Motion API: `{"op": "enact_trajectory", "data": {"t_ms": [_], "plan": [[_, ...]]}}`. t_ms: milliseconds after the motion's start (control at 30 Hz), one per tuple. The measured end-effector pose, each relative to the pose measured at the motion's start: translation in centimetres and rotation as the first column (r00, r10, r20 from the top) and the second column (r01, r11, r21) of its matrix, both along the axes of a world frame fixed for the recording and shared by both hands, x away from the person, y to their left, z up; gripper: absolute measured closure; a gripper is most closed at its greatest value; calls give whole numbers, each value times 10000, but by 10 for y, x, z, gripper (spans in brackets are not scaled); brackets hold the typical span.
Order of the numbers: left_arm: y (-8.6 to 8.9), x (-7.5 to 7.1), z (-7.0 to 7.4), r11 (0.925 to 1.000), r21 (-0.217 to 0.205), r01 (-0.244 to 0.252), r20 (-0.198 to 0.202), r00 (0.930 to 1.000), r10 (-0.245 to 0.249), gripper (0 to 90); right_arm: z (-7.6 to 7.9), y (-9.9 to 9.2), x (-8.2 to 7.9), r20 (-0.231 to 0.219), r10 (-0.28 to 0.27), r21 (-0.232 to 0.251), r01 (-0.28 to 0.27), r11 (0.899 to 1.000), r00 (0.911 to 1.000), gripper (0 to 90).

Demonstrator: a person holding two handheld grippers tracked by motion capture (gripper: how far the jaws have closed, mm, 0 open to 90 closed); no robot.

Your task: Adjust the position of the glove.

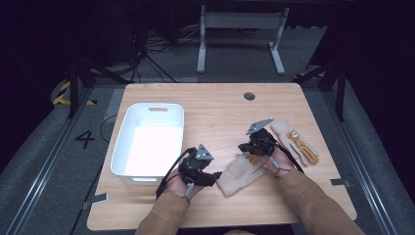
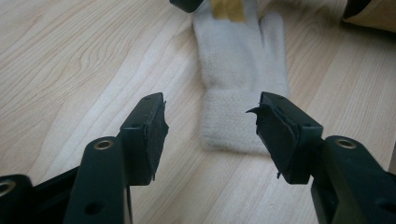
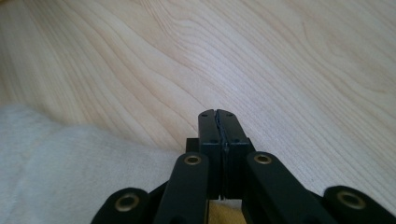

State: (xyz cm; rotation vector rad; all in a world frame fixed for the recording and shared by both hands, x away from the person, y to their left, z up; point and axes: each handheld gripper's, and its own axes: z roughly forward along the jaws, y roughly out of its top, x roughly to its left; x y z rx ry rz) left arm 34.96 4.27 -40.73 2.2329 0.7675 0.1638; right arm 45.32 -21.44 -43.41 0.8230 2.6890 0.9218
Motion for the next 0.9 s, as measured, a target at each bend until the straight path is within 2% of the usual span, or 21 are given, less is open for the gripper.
{"op": "enact_trajectory", "data": {"t_ms": [133,467,900], "plan": [[-1,0,0,10000,42,38,-7,10000,-38,427,-3,0,1,-91,-86,-287,83,9996,9999,896],[-6,2,0,9998,-22,174,-38,9998,-174,425,-6,-9,0,-226,-230,-428,221,9988,9995,895],[-14,8,3,9993,-137,347,18,9994,-346,426,-4,-22,-12,-313,-409,-885,380,9953,9987,895]]}}
